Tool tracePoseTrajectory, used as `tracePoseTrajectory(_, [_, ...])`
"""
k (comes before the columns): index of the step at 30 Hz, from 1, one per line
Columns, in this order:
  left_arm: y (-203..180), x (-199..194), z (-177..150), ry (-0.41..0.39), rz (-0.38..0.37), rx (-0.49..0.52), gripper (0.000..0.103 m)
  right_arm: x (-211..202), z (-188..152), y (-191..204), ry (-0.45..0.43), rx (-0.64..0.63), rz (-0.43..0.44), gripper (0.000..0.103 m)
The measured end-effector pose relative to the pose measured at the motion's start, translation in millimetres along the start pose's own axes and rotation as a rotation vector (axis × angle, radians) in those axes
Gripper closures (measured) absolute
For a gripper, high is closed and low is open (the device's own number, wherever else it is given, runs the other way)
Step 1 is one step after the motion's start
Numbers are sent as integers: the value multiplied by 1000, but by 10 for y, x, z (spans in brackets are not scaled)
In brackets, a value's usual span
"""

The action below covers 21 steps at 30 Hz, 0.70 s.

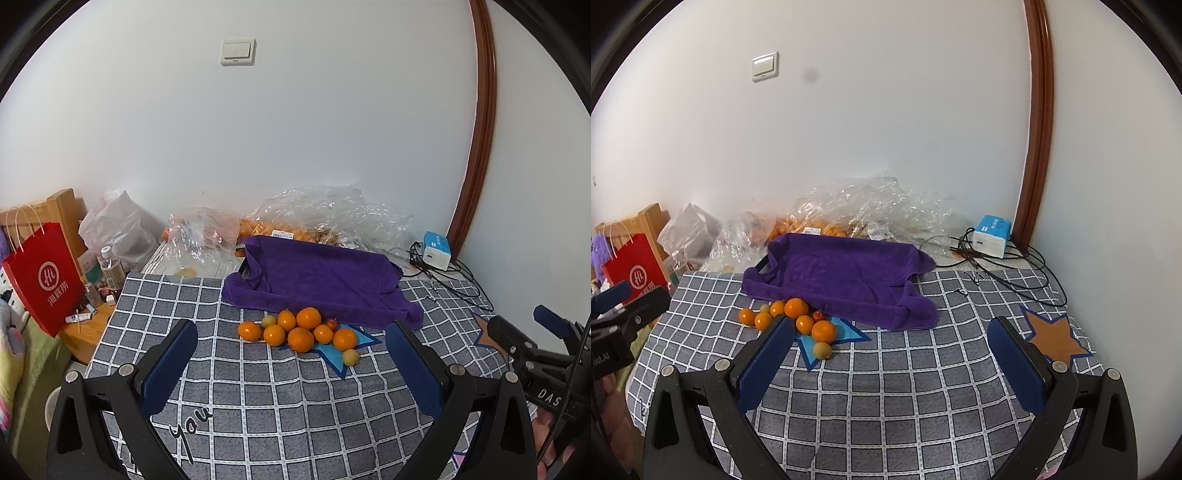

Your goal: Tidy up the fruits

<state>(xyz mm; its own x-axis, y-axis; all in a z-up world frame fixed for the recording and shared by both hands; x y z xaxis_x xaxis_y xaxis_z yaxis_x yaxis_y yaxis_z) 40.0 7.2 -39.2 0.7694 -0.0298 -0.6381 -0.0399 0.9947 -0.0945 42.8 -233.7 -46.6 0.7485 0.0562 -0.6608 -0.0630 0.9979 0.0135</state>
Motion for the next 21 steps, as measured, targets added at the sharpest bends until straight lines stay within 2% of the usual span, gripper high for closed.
tracePoseTrajectory(21, [68, -25, -8, -14, -7, -10, 0, 56, -35, -43, 20, 10, -22, 0])
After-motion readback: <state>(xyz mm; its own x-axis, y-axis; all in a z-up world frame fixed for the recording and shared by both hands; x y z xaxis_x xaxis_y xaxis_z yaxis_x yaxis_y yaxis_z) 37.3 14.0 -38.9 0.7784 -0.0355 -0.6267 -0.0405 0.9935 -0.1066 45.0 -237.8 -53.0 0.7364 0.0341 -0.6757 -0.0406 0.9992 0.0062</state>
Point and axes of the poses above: each gripper's, at about its wrist camera, not at the fingertips, and x roughly the way its jaws point, y to its left, z to its top, the point moved 5 cm from there along x, roughly the way its jaws point, and after that the axes turned 7 degrees about y, right-handed, at the moved point
